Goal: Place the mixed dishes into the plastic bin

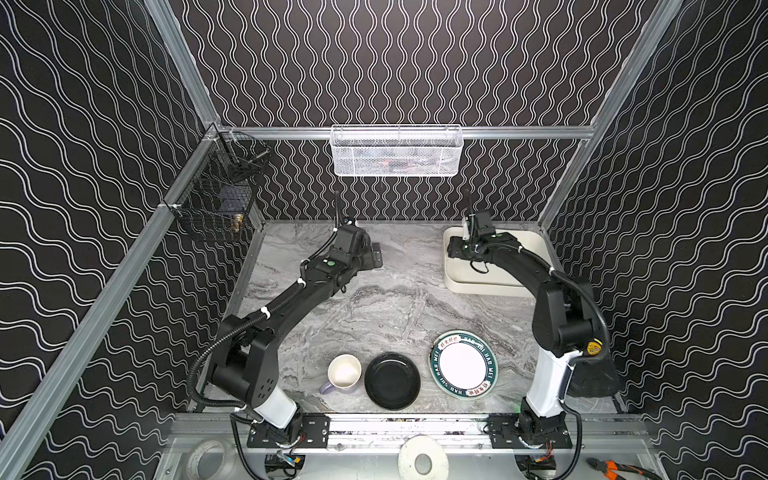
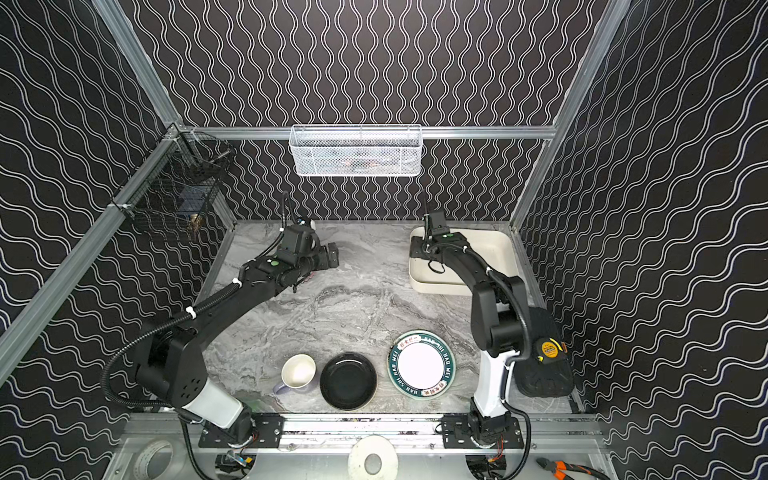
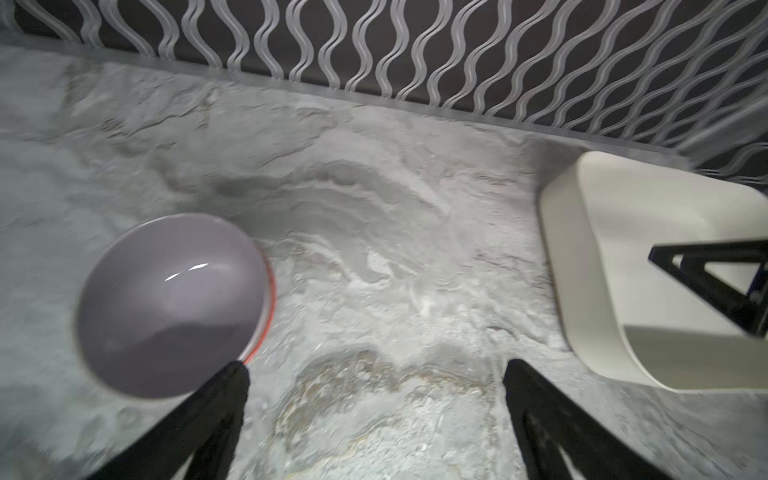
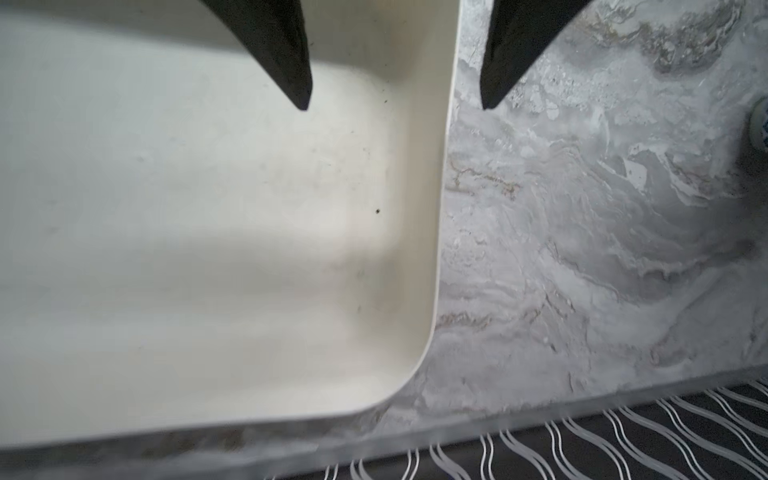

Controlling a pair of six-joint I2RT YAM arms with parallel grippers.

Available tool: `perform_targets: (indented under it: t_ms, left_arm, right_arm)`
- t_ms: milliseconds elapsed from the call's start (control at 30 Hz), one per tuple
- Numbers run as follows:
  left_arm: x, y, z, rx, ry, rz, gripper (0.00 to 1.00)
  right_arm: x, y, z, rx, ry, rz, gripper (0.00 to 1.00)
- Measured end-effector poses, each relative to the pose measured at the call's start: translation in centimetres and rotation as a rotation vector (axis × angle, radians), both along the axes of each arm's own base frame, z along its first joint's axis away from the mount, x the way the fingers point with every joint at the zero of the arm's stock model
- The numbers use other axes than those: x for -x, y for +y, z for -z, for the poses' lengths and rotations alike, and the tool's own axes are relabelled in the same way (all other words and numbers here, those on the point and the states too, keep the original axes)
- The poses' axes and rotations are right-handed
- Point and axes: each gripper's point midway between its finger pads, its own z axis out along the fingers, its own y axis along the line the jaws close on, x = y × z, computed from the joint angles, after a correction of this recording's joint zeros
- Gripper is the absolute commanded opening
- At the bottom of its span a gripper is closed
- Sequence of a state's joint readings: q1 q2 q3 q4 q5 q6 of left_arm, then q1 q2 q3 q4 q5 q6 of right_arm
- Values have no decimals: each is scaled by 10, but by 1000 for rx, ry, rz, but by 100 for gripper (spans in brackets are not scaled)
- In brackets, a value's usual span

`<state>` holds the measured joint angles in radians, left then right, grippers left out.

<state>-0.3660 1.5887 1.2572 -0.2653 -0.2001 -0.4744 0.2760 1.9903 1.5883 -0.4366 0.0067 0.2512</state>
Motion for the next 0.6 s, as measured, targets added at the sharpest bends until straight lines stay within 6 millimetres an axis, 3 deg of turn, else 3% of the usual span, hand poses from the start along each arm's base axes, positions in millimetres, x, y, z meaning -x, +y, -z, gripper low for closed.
perform_targets:
  t_ms: [267,433,600]
  left_arm:
    - [18,33,26,-90,71,-145,99]
    - [28,44,35,-119,93,-186,99]
    - [38,54,28,-120,72,-224,99]
  right_arm:
    - [2,33,44,-8,103,-54,58]
    - [1,57,48,-18,112,-97,47]
    - [12,95,50,-13,121,-164,42]
